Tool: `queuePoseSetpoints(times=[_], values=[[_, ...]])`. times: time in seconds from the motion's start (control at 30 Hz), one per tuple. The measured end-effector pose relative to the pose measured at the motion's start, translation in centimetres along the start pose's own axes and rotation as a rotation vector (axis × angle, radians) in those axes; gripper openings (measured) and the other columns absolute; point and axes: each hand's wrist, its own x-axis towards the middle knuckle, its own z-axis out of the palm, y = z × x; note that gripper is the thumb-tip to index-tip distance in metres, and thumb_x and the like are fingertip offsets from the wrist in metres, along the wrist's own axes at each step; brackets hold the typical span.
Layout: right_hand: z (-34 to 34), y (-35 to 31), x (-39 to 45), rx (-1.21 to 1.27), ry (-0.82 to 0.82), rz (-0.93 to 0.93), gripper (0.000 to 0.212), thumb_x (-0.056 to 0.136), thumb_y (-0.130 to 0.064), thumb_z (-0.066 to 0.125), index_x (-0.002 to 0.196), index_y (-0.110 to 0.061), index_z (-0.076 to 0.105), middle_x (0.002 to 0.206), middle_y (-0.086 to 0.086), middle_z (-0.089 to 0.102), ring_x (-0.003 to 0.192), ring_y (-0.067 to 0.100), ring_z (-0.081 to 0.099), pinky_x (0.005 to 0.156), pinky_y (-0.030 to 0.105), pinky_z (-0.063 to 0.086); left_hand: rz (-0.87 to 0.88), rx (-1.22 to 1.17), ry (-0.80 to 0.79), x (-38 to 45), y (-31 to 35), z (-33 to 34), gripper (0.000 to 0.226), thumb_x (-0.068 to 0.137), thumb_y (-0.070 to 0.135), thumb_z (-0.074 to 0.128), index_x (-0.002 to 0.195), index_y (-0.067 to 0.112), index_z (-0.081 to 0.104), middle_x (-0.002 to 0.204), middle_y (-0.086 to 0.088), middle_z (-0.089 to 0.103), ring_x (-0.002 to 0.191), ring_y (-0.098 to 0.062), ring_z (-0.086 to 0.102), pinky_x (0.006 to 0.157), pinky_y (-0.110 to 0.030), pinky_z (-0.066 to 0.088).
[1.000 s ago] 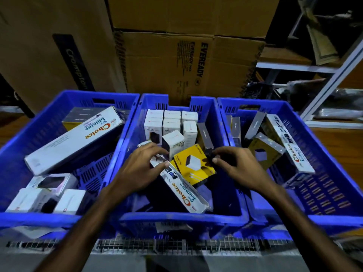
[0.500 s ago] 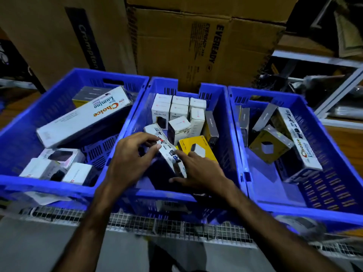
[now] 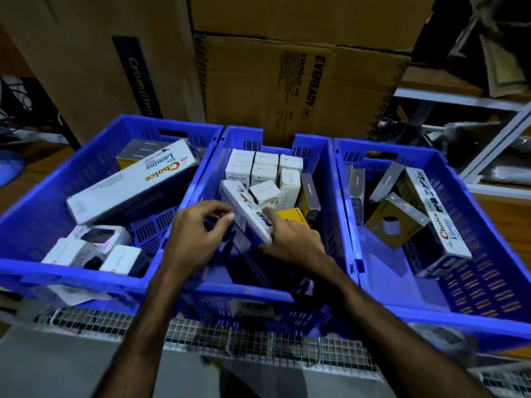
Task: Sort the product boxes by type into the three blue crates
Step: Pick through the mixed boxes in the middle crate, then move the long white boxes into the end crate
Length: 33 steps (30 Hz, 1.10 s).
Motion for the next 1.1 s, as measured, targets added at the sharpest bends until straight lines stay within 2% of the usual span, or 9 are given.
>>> queuePoseSetpoints(times=[0.17, 0.3, 0.43, 0.6, 0.7, 0.8, 0.9, 0.97, 1.1], values=[[-4.5, 2.6, 0.1, 0.525, 0.141, 0.104, 0.067, 0.072, -0.057, 0.073, 0.133, -0.049, 0.046, 0.122, -0.004, 0.068, 0.107, 0.026, 0.069, 0.095, 0.043, 0.055, 0.035, 0.038, 0.005, -0.2, 0.6, -0.1, 0.007, 0.093, 0.019, 0.077, 0.099, 0.017, 0.080, 0.089, 0.013, 0.075, 0.083, 0.002, 0.069, 0.074, -0.034, 0.061], [-6.2, 5.3, -0.9, 1.163, 0.238, 0.023, 0.057, 0.079, -0.027, 0.080, 0.132, -0.020, 0.060, 0.118, 0.002, 0.077, 0.106, 0.024, 0.075, 0.098, 0.048, 0.058, 0.098, 0.062, -0.014, -0.4, 1.1, 0.2, 0.006, 0.091, 0.021, 0.077, 0.096, 0.018, 0.079, 0.090, 0.013, 0.076, 0.080, 0.001, 0.070, 0.074, -0.034, 0.060], [-6.9, 8.3, -3.0, 1.410, 0.293, 0.053, 0.046, 0.089, -0.016, 0.074, 0.132, -0.009, 0.059, 0.118, 0.014, 0.077, 0.103, 0.036, 0.075, 0.090, 0.051, 0.061, 0.128, 0.069, -0.060, -1.1, 2.1, 1.2, 0.006, 0.092, 0.022, 0.078, 0.096, 0.018, 0.078, 0.091, 0.012, 0.076, 0.081, 0.000, 0.069, 0.073, -0.035, 0.059], [-9.4, 13.9, -6.0, 1.282, 0.499, 0.053, 0.044, 0.095, -0.007, 0.068, 0.137, -0.010, 0.054, 0.117, 0.009, 0.077, 0.103, 0.028, 0.076, 0.083, 0.037, 0.061, 0.177, 0.007, -0.132, -1.8, 4.5, 3.8, 0.014, 0.092, 0.032, 0.073, 0.096, 0.020, 0.078, 0.090, 0.014, 0.074, 0.083, 0.000, 0.068, 0.072, -0.031, 0.057], [-11.5, 18.0, -7.8, 1.077, 0.649, 0.050, 0.050, 0.094, -0.007, 0.072, 0.139, -0.017, 0.051, 0.119, 0.011, 0.075, 0.091, 0.017, 0.075, 0.074, 0.028, 0.059, 0.211, -0.071, -0.161, -2.0, 6.4, 6.3, 0.023, 0.092, 0.038, 0.070, 0.098, 0.018, 0.079, 0.092, 0.011, 0.075, 0.082, -0.001, 0.069, 0.070, -0.030, 0.057], [-13.0, 21.8, -9.8, 0.794, 0.709, 0.095, 0.064, 0.089, -0.014, 0.080, 0.143, -0.025, 0.047, 0.119, 0.007, 0.073, 0.089, 0.012, 0.074, 0.077, 0.032, 0.062, 0.249, -0.116, -0.162, -2.2, 8.4, 8.7, 0.021, 0.092, 0.038, 0.069, 0.097, 0.020, 0.079, 0.090, 0.012, 0.075, 0.077, -0.006, 0.070, 0.068, -0.034, 0.058], [-13.2, 24.7, -11.5, 0.610, 0.636, 0.145, 0.077, 0.082, -0.035, 0.086, 0.145, -0.043, 0.042, 0.128, -0.005, 0.069, 0.111, 0.018, 0.072, 0.098, 0.050, 0.058, 0.282, -0.127, -0.189, -2.6, 10.0, 10.6, 0.012, 0.091, 0.033, 0.071, 0.095, 0.023, 0.077, 0.087, 0.014, 0.072, 0.076, -0.007, 0.069, 0.066, -0.037, 0.057], [-12.3, 25.9, -12.0, 0.480, 0.568, 0.174, 0.084, 0.074, -0.057, 0.081, 0.145, -0.052, 0.036, 0.134, -0.001, 0.066, 0.117, 0.026, 0.069, 0.099, 0.054, 0.055, 0.286, -0.115, -0.200, -2.7, 10.7, 11.5, 0.014, 0.092, 0.036, 0.068, 0.095, 0.025, 0.076, 0.087, 0.015, 0.071, 0.078, -0.006, 0.068, 0.067, -0.038, 0.056], [-8.8, 26.1, -12.4, 0.170, 0.321, 0.197, 0.090, 0.077, -0.048, 0.076, 0.149, -0.053, 0.022, 0.143, 0.004, 0.059, 0.121, 0.031, 0.064, 0.094, 0.046, 0.054, 0.304, -0.096, -0.214, -2.6, 11.1, 12.5, 0.010, 0.092, 0.030, 0.071, 0.098, 0.023, 0.077, 0.089, 0.014, 0.070, 0.079, -0.010, 0.068, 0.068, -0.039, 0.056]])
